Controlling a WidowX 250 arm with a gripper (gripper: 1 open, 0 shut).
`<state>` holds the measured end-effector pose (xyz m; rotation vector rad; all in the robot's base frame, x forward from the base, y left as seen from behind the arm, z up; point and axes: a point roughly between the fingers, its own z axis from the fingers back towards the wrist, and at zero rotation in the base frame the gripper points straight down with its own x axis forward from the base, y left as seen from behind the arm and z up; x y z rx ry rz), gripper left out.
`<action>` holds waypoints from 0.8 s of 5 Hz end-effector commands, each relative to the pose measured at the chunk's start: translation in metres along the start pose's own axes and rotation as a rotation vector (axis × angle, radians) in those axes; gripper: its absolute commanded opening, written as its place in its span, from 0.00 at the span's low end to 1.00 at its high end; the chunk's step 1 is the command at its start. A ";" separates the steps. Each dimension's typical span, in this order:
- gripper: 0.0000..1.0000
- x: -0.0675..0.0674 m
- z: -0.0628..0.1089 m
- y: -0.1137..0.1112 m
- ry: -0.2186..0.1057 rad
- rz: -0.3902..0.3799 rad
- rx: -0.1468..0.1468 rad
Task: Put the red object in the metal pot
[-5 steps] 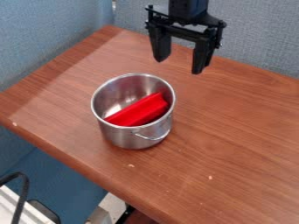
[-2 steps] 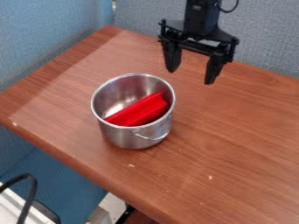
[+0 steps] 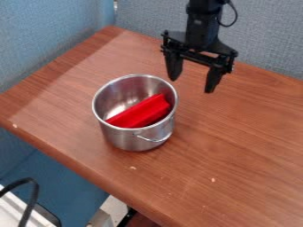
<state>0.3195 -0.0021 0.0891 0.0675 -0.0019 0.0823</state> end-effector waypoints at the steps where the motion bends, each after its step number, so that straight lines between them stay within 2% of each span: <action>1: 1.00 -0.006 0.015 0.000 -0.032 0.090 -0.004; 2: 1.00 -0.013 0.024 -0.004 -0.038 0.158 -0.013; 3: 1.00 -0.017 0.040 -0.008 -0.049 0.156 -0.023; 4: 1.00 -0.018 0.048 -0.011 -0.059 0.145 -0.022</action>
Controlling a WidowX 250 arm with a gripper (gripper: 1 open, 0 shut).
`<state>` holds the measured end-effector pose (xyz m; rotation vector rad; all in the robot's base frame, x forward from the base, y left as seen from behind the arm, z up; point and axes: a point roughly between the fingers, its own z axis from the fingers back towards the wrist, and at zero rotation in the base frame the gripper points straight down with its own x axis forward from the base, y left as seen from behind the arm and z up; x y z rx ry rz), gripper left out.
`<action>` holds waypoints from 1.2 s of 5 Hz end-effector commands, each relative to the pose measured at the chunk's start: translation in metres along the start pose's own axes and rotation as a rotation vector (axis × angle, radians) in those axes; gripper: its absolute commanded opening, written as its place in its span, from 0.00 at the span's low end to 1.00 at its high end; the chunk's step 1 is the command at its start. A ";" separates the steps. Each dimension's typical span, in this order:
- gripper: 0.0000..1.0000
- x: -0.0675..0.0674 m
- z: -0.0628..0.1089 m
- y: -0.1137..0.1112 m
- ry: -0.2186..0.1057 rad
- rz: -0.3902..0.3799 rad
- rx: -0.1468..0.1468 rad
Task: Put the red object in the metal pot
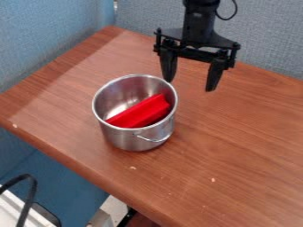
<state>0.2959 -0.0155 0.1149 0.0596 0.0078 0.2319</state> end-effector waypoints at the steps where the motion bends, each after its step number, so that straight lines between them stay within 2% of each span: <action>1: 1.00 0.002 0.010 -0.002 -0.086 0.024 -0.009; 2: 1.00 -0.001 -0.002 0.003 -0.081 0.048 0.006; 3: 1.00 -0.006 -0.002 0.004 -0.077 0.069 0.005; 4: 1.00 -0.007 0.024 0.004 -0.092 0.020 -0.003; 5: 1.00 -0.003 0.039 0.005 -0.091 -0.011 -0.002; 6: 1.00 -0.004 0.039 0.006 -0.103 -0.042 0.016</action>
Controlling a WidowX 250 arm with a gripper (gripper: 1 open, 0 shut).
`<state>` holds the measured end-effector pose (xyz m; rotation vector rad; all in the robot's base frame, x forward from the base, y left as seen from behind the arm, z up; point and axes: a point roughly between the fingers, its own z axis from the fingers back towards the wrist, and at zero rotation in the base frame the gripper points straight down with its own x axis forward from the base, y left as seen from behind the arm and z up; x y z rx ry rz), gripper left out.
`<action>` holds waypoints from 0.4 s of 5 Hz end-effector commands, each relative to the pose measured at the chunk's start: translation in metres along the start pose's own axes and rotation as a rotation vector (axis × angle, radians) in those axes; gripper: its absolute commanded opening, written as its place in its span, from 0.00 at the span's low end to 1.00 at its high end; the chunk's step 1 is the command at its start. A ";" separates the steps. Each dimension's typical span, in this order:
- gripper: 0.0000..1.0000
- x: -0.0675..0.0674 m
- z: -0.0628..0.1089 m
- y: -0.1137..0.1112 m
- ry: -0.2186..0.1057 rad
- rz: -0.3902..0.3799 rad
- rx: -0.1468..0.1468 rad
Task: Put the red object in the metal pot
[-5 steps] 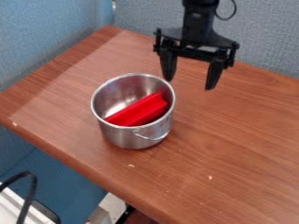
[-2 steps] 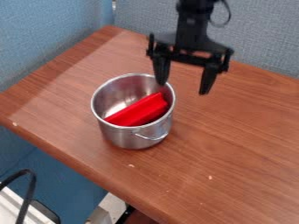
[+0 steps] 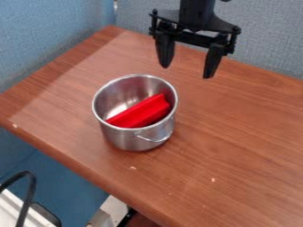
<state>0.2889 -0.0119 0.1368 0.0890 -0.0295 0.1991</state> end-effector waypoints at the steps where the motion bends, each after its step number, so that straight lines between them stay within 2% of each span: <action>1: 1.00 -0.002 0.017 -0.002 -0.076 -0.040 0.004; 2: 1.00 0.000 0.017 -0.001 -0.091 -0.114 0.010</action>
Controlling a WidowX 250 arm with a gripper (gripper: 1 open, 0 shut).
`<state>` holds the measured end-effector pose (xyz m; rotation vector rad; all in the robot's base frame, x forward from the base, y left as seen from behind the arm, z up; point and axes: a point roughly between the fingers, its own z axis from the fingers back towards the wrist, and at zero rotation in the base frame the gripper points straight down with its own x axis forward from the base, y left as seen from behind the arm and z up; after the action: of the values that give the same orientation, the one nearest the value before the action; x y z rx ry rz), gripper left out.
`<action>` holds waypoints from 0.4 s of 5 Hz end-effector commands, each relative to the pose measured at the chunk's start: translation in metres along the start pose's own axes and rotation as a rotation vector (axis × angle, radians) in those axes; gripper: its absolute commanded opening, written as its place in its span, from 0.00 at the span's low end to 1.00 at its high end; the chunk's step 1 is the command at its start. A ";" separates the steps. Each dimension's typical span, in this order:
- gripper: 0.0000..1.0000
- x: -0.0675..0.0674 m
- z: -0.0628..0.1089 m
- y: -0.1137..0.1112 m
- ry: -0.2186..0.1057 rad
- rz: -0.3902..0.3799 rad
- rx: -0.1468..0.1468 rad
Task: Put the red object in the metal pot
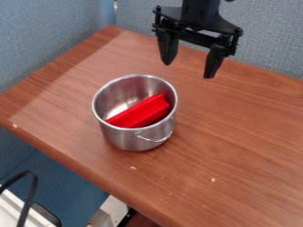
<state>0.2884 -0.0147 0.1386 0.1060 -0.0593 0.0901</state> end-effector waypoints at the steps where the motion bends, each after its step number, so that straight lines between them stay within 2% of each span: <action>1: 1.00 0.002 0.016 0.005 -0.055 -0.070 -0.001; 2: 1.00 0.001 0.011 -0.003 -0.046 -0.062 0.000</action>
<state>0.2881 -0.0174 0.1375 0.1067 -0.0587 0.0328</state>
